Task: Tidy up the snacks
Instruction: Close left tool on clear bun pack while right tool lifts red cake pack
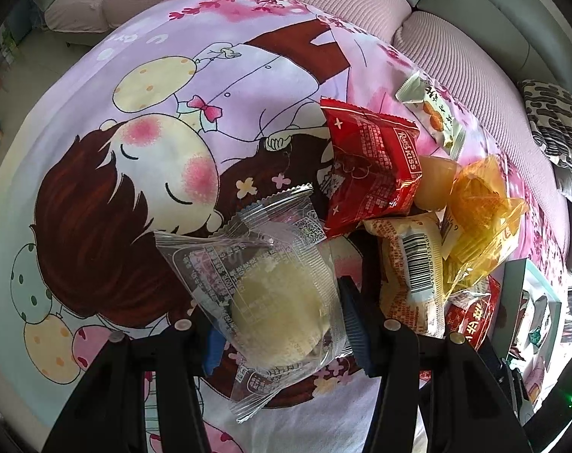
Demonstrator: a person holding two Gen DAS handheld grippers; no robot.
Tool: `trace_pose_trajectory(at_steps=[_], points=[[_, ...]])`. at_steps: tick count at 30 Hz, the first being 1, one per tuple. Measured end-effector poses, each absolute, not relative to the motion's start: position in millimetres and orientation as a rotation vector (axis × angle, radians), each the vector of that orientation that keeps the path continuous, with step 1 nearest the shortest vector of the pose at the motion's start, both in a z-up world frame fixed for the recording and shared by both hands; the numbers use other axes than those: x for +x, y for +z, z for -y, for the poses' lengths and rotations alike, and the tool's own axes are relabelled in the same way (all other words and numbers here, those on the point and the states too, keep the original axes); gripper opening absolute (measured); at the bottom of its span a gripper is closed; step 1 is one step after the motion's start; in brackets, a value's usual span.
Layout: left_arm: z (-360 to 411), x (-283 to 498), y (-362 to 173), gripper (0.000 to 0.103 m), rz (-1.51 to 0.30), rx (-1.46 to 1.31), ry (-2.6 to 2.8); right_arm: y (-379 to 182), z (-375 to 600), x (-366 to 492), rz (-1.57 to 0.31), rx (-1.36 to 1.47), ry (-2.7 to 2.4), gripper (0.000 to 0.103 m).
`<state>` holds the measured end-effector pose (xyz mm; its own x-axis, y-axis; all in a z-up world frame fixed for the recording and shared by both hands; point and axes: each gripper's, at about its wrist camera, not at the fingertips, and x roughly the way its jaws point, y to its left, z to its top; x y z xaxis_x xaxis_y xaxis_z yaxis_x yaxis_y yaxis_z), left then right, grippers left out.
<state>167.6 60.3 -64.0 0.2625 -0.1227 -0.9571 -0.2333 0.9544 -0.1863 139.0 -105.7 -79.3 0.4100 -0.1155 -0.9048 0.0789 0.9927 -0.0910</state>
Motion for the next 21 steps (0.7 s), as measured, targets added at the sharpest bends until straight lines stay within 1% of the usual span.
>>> trace_pose_trajectory(at_steps=[14, 17, 21], points=[[-56.0, 171.0, -66.5, 0.056, -1.314, -0.287, 0.083, -80.4, 107.0, 138.2, -1.111, -0.042, -0.128, 0.064], [-54.3, 171.6, -68.4, 0.056, -1.315, -0.277, 0.086, -81.3, 108.8, 140.9, -1.107, -0.038, -0.128, 0.062], [-53.9, 171.1, -67.8, 0.056, -1.31, -0.281, 0.086, -77.9, 111.4, 139.5, -1.102, -0.011, -0.135, 0.055]])
